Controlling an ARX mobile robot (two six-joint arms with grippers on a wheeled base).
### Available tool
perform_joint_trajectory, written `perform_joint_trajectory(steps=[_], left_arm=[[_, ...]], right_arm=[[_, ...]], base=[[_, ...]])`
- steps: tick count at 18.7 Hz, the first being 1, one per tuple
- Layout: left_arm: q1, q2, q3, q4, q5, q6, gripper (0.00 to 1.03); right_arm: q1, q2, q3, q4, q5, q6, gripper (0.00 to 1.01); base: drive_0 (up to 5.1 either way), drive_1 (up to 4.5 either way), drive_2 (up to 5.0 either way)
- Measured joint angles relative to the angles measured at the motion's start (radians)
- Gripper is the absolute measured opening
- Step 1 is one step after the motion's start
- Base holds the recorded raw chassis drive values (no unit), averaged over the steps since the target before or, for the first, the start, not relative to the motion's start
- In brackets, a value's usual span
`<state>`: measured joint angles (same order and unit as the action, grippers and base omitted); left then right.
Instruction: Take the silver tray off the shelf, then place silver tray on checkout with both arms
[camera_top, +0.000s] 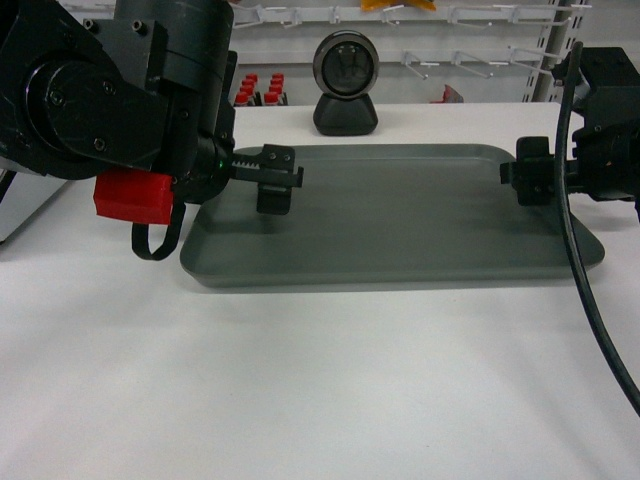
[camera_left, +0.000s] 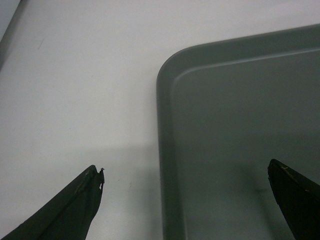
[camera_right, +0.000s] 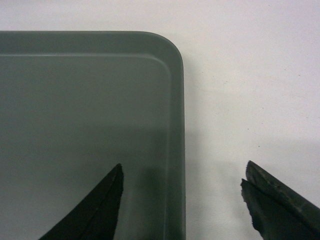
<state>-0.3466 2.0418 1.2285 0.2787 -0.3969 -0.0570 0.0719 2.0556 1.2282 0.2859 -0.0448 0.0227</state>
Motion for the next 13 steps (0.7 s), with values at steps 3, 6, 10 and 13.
perform_joint_trajectory(steps=[3, 6, 10, 13], left_arm=[[-0.013, -0.08, -0.036, 0.052, 0.043, -0.027, 0.98], [-0.027, -0.217, -0.076, 0.12, 0.073, -0.07, 0.98], [-0.017, -0.444, -0.2, 0.187, 0.065, -0.119, 0.98], [0.018, -0.589, -0.321, 0.21, 0.011, -0.064, 0.98]], right_arm=[[0.0, -0.051, -0.022, 0.032, -0.046, 0.085, 0.97], [0.008, -0.163, -0.032, 0.076, -0.067, 0.191, 0.98], [0.01, -0.358, -0.108, 0.178, -0.055, 0.288, 0.98], [0.013, -0.499, -0.198, 0.22, -0.021, 0.294, 0.98]], base=[[0.0, 0.0, 0.0], [0.0, 0.0, 0.0], [0.0, 0.0, 0.0], [0.0, 0.0, 0.0]])
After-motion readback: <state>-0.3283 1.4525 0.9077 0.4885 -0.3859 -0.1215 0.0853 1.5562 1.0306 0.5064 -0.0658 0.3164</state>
